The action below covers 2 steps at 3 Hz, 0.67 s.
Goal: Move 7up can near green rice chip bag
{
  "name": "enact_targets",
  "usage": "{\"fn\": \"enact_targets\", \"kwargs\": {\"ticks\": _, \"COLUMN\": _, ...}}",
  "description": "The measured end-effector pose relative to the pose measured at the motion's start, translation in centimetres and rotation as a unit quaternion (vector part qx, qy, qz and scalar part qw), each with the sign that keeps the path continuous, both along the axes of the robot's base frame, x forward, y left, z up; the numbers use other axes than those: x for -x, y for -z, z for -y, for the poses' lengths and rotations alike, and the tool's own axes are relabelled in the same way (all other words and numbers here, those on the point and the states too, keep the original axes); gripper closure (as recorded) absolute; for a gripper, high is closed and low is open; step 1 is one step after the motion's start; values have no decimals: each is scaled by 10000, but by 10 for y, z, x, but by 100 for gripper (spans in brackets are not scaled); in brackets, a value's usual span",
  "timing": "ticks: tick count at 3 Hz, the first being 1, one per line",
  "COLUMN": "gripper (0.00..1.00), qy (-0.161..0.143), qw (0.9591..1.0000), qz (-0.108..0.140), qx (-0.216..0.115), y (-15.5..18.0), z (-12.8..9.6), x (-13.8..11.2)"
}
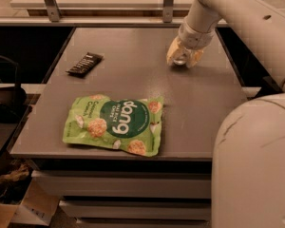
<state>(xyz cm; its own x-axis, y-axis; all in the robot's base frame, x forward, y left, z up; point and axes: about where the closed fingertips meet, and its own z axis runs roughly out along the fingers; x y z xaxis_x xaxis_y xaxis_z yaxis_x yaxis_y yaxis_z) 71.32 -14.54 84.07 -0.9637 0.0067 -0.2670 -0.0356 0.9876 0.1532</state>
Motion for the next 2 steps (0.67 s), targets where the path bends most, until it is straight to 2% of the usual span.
{"fn": "enact_targets", "kwargs": {"ticks": 2, "gripper": 12, "qy": 20, "qw": 10000, "qz": 5, "qx": 36, "y": -3, "z": 5, "x": 1}}
